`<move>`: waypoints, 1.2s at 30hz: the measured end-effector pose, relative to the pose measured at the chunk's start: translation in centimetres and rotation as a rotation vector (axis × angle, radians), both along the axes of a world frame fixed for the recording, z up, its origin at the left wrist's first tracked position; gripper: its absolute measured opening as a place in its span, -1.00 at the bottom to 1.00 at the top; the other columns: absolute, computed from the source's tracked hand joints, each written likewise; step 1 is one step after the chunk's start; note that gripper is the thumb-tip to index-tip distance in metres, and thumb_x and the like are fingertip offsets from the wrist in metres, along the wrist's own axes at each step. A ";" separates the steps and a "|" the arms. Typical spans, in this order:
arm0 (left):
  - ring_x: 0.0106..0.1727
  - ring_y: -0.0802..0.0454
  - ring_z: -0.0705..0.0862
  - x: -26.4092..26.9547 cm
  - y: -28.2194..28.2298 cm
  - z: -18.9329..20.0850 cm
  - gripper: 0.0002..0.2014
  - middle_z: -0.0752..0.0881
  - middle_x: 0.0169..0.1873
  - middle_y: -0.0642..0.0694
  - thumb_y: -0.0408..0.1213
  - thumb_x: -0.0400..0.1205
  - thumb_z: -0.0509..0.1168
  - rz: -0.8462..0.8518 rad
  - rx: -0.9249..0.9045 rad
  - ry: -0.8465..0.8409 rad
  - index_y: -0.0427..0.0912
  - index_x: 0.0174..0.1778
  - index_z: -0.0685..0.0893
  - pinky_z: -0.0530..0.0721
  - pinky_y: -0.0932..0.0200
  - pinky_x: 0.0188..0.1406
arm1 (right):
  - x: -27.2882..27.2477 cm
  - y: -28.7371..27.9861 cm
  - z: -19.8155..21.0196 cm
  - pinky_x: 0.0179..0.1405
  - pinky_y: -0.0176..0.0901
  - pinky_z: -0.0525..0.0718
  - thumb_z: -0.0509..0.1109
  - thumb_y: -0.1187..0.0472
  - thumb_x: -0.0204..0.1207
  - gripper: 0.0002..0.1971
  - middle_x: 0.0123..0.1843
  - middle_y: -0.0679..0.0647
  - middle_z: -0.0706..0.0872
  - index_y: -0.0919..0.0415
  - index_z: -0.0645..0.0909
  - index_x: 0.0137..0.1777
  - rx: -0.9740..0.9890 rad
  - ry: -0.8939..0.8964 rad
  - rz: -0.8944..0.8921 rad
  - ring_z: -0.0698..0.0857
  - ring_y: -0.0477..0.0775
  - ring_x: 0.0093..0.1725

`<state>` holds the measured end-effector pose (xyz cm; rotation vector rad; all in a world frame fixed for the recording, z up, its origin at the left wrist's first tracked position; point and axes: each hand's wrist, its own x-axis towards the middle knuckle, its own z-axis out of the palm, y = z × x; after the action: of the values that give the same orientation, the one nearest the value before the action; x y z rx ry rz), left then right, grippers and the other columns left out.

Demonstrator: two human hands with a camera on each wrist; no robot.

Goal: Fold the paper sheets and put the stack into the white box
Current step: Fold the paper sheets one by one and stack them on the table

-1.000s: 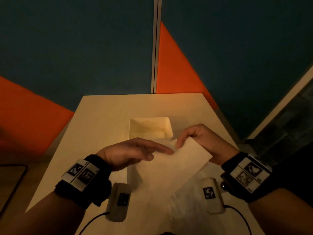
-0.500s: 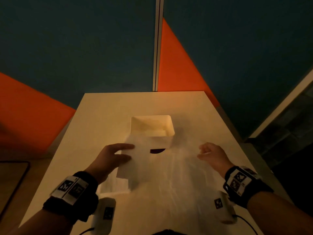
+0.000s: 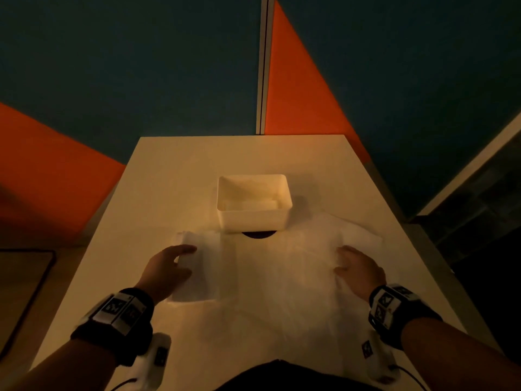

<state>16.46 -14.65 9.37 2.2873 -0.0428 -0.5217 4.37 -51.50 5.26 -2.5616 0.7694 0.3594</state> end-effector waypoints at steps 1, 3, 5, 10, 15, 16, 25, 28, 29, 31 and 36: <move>0.00 -0.06 0.63 0.0 0.0 -0.1 -0.51 0.59 0.25 -0.12 -0.52 0.46 0.37 -0.008 0.010 -0.014 0.00 0.27 0.64 0.60 0.06 0.13 | 0.0 0.1 0.0 0.50 0.14 0.35 0.28 0.09 0.64 -0.49 0.63 -0.07 0.29 0.01 0.31 0.58 -0.011 -0.001 0.004 0.33 0.08 0.57; -0.01 -0.03 0.61 0.0 0.1 -0.3 -0.51 0.58 0.29 -0.13 -0.51 0.46 0.37 -0.019 0.023 -0.031 0.00 0.27 0.64 0.58 0.07 0.12 | -0.1 0.1 0.0 0.50 0.13 0.34 0.23 0.11 0.67 -0.56 0.62 -0.10 0.32 -0.02 0.38 0.55 -0.009 -0.035 -0.028 0.34 0.07 0.56; -0.02 -0.02 0.60 0.1 0.1 -0.4 -0.51 0.57 0.30 -0.14 -0.51 0.46 0.37 -0.026 0.029 -0.042 -0.02 0.28 0.63 0.56 0.09 0.12 | -0.2 0.0 -0.1 0.48 0.12 0.36 0.18 0.09 0.68 -0.62 0.58 -0.11 0.40 -0.06 0.46 0.49 0.000 -0.076 -0.065 0.40 0.08 0.53; -0.03 -0.02 0.60 0.3 0.2 -0.5 -0.53 0.57 0.30 -0.13 -0.51 0.48 0.37 -0.017 0.027 -0.030 -0.02 0.28 0.63 0.54 0.15 0.07 | 0.0 0.0 0.6 0.31 0.08 0.54 0.18 0.03 0.68 -0.69 0.33 0.03 0.68 -0.03 0.64 0.31 -0.053 -0.147 -0.093 0.61 0.19 0.30; 0.06 -0.10 0.63 0.4 0.5 -0.7 -0.52 0.56 0.34 -0.15 -0.49 0.49 0.37 -0.015 0.045 -0.053 -0.04 0.31 0.62 0.59 0.03 0.15 | 0.7 0.4 2.2 0.10 0.07 0.66 0.19 0.08 0.67 -0.71 0.07 0.14 0.79 0.11 0.71 0.18 -0.088 -0.293 -0.050 0.71 0.22 0.05; 0.10 -0.13 0.63 0.5 0.6 -0.8 -0.52 0.55 0.35 -0.15 -0.49 0.49 0.36 -0.011 0.051 -0.059 -0.04 0.31 0.62 0.59 0.00 0.19 | 0.9 0.4 2.5 0.07 0.06 0.66 0.20 0.09 0.67 -0.71 0.05 0.15 0.79 0.14 0.71 0.16 -0.088 -0.321 -0.044 0.71 0.23 0.03; 0.30 -0.21 0.51 1.1 1.3 -1.6 -0.54 0.47 0.41 -0.20 -0.43 0.48 0.38 -0.058 0.197 -0.143 -0.06 0.31 0.61 0.46 -0.02 0.35 | 1.9 1.3 5.3 -0.13 0.05 0.69 0.21 0.12 0.66 -0.74 -0.24 0.15 0.75 0.18 0.70 -0.08 -0.089 -0.460 -0.022 0.69 0.19 -0.21; 0.44 -0.32 0.33 0.7 0.7 -1.0 -0.49 0.28 0.51 -0.22 -0.20 0.46 0.47 -0.085 0.400 -0.273 0.02 0.35 0.58 0.30 -0.12 0.45 | 1.9 2.2 6.8 -0.18 0.04 0.68 0.28 0.16 0.63 -0.76 -0.32 0.14 0.72 0.22 0.71 -0.16 -0.002 -0.563 -0.044 0.68 0.18 -0.27; 0.44 -0.32 0.33 0.4 0.1 -0.3 -0.49 0.28 0.51 -0.23 -0.15 0.45 0.48 -0.100 0.415 -0.321 0.03 0.35 0.58 0.29 -0.13 0.45 | 2.1 2.6 7.4 -0.18 0.02 0.67 0.30 0.17 0.62 -0.77 -0.32 0.14 0.72 0.25 0.71 -0.18 0.042 -0.600 -0.060 0.68 0.19 -0.26; 0.39 -0.19 0.43 -0.1 -1.7 1.2 -0.54 0.43 0.43 -0.15 -0.12 0.49 0.46 -0.145 0.285 -0.371 0.01 0.32 0.60 0.37 -0.01 0.37 | 2.4 3.6 8.7 -0.17 -0.04 0.66 0.34 0.18 0.59 -0.77 -0.32 0.15 0.72 0.29 0.72 -0.20 0.141 -0.662 -0.092 0.69 0.17 -0.24; 0.22 0.07 0.65 -1.8 -6.9 6.4 -0.61 0.70 0.17 0.03 -0.15 0.56 0.37 -0.132 -0.586 0.229 -0.01 0.32 0.56 0.59 0.07 0.30 | 3.3 7.3 11.8 -0.07 -0.13 0.65 0.41 0.24 0.54 -0.85 -0.22 0.04 0.77 0.30 0.77 -0.03 0.320 -0.785 -0.045 0.70 -0.03 -0.19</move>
<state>14.62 -21.53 15.78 1.6522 -0.2069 -0.7285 7.72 -44.16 17.10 -2.1070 0.4196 -0.4835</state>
